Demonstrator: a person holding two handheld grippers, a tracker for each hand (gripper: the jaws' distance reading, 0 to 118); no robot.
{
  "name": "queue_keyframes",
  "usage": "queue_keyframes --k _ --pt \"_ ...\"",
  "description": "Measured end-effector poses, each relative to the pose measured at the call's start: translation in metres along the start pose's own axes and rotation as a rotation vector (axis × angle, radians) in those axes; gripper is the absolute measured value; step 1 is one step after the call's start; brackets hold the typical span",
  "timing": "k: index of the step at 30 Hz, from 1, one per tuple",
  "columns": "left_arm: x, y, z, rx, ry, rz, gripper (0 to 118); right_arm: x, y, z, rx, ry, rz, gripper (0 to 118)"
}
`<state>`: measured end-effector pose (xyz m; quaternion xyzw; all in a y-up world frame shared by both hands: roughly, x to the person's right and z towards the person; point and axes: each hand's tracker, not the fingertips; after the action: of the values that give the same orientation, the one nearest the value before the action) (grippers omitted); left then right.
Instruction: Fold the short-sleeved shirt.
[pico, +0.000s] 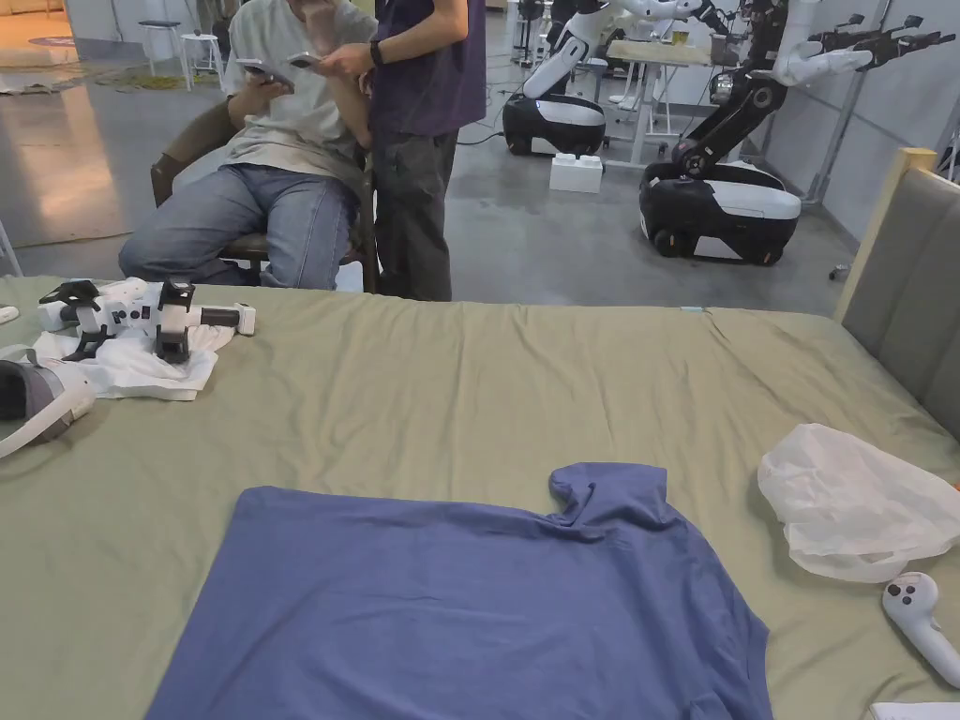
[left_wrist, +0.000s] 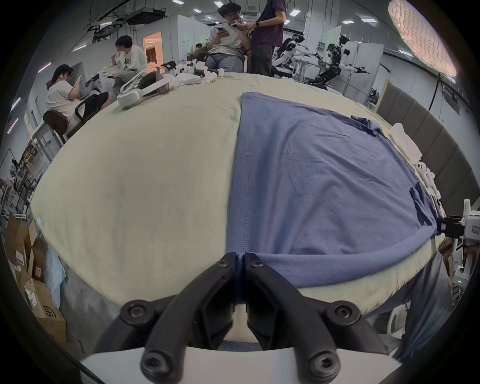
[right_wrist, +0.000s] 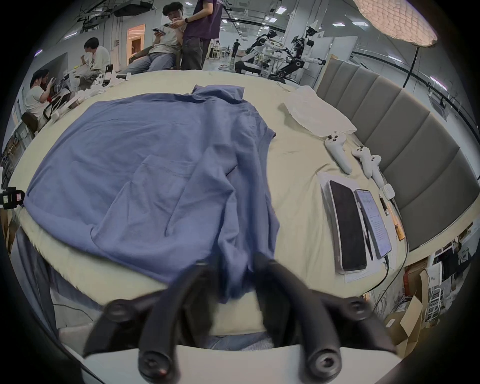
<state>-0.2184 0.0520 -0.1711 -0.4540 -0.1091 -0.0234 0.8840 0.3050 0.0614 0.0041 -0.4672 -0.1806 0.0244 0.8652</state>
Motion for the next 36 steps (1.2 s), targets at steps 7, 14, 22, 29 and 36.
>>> queue_keyframes --k 7,14,22,29,36 --pt "0.022 0.031 0.015 0.188 0.025 -0.012 76 0.014 0.034 0.018 0.259 -0.022 -0.133 69" --pt "0.049 0.081 0.023 0.398 0.007 -0.022 66 0.004 0.083 0.034 0.493 0.006 -0.173 69" --pt "0.091 0.117 0.046 0.688 0.047 -0.097 0 -0.036 0.125 0.058 0.788 0.028 -0.180 7" --pt "0.103 0.124 0.064 0.798 0.040 -0.113 0 -0.060 0.146 0.072 0.887 0.046 -0.144 0" --pt "0.070 0.115 0.062 0.521 -0.034 -0.136 0 -0.065 0.146 0.066 0.837 0.088 -0.096 0"
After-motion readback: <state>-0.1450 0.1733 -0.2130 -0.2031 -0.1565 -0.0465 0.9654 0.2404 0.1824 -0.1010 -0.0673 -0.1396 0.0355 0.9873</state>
